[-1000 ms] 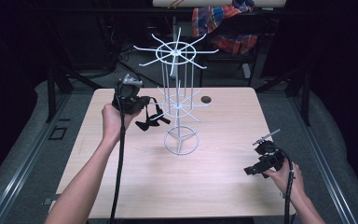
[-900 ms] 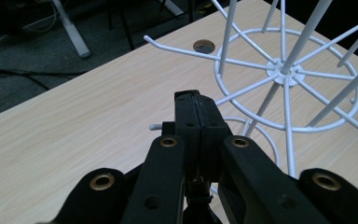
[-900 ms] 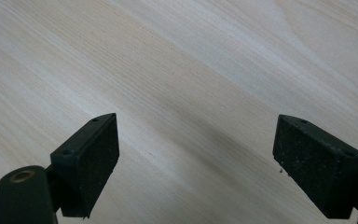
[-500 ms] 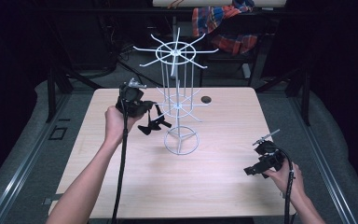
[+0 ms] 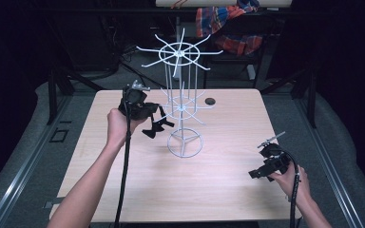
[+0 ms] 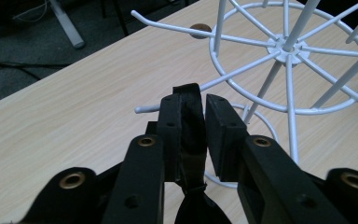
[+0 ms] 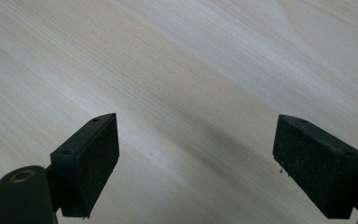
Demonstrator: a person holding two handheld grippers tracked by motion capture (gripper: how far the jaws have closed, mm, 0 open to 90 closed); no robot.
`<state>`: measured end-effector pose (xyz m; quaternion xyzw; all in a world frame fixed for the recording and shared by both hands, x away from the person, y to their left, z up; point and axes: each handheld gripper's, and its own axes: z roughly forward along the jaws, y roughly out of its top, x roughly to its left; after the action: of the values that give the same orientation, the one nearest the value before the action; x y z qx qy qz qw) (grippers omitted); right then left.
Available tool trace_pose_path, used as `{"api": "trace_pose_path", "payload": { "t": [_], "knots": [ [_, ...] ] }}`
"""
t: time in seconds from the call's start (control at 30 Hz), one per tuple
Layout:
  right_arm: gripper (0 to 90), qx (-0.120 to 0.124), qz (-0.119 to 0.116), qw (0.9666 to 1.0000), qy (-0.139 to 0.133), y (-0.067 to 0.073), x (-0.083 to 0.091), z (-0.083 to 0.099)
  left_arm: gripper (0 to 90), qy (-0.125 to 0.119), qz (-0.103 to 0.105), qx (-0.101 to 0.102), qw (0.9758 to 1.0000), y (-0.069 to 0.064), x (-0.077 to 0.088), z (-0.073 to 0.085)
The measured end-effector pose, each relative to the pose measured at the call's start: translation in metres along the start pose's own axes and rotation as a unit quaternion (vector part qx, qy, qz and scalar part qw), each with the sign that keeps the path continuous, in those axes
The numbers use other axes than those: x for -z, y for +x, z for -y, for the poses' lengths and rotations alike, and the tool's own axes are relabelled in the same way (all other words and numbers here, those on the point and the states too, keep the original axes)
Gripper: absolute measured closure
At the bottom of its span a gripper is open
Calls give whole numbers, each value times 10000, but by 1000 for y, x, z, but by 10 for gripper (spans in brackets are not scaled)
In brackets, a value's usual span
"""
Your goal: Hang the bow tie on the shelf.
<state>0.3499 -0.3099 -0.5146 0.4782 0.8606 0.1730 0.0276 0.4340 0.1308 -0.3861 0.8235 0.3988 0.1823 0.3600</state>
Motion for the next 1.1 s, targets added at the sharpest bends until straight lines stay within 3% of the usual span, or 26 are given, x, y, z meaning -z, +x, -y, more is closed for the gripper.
{"api": "trace_pose_path", "payload": {
  "t": [0.2,0.63,0.87,1.1],
  "knots": [
    [140,-11,-17,10000,55,0,1,0,686,-65,56,28,10000,2,3,1],
    [139,-4,-22,10000,46,0,2,0,352,20,-38,125,9999,7,23,6],
    [139,0,-23,10000,41,1,2,0,241,78,-73,92,9999,7,37,14],
    [138,1,-31,10000,-8,2,1,0,170,-80,-169,189,9996,11,49,22]
  ]
}}
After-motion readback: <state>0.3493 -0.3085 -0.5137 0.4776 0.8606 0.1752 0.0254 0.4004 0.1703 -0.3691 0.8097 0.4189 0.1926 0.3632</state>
